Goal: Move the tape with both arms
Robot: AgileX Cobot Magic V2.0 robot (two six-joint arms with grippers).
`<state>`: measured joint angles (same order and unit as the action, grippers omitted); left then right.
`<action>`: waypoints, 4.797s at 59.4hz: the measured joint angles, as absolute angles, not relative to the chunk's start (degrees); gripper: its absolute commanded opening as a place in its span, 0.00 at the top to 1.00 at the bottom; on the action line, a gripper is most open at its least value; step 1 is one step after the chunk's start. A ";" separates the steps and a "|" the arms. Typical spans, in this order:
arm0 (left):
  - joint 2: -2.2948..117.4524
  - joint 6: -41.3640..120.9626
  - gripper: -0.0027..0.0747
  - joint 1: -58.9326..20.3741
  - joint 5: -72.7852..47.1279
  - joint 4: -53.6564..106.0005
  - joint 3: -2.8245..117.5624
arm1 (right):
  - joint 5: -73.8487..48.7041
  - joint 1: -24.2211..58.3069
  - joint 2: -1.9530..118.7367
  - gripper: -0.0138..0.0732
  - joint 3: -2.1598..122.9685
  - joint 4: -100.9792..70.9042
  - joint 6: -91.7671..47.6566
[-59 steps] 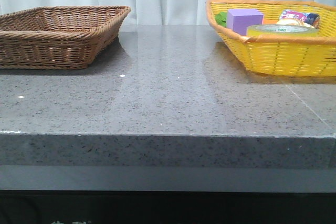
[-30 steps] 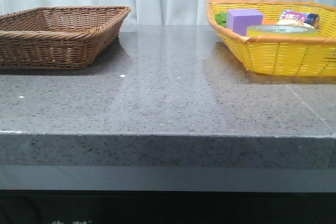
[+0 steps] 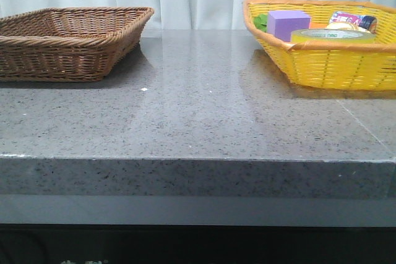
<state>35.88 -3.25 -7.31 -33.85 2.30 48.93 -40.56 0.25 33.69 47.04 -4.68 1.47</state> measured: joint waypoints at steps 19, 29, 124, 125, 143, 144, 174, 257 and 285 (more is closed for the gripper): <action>43.27 -3.21 0.84 -7.31 -33.85 1.31 48.93 | -41.45 0.25 39.74 0.73 47.04 -3.79 1.47; 43.49 -2.73 0.32 -7.31 -33.55 0.91 48.93 | -42.06 0.25 41.70 0.31 47.04 -3.75 1.47; 43.49 2.72 0.33 -39.28 -33.55 4.81 48.93 | -63.27 0.25 106.05 0.24 101.37 -8.11 -2.89; 43.49 2.72 0.33 -39.28 -33.55 4.81 48.93 | -63.28 0.25 106.50 0.24 101.89 -8.20 -2.94; 43.49 2.72 0.33 -39.28 -33.55 4.81 48.93 | -64.06 0.25 113.39 0.44 105.66 -8.95 -3.05; 43.49 2.72 0.33 -39.28 -33.55 4.81 48.93 | -64.06 0.25 113.66 0.45 105.66 -8.95 -3.05; 43.49 2.72 0.33 -39.28 -33.65 4.81 48.93 | -64.73 0.25 114.62 0.70 106.40 -8.27 -3.05; 43.49 2.72 0.33 -39.28 -33.72 4.81 48.93 | -63.33 31.52 107.53 0.70 106.45 -1.29 -10.63; 43.49 2.72 0.33 -39.28 -33.72 4.81 48.93 | -59.80 31.49 114.37 0.66 106.45 1.00 -10.96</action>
<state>43.49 2.72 -39.28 -33.72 4.81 48.93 -59.80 31.49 114.37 106.45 1.00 -10.96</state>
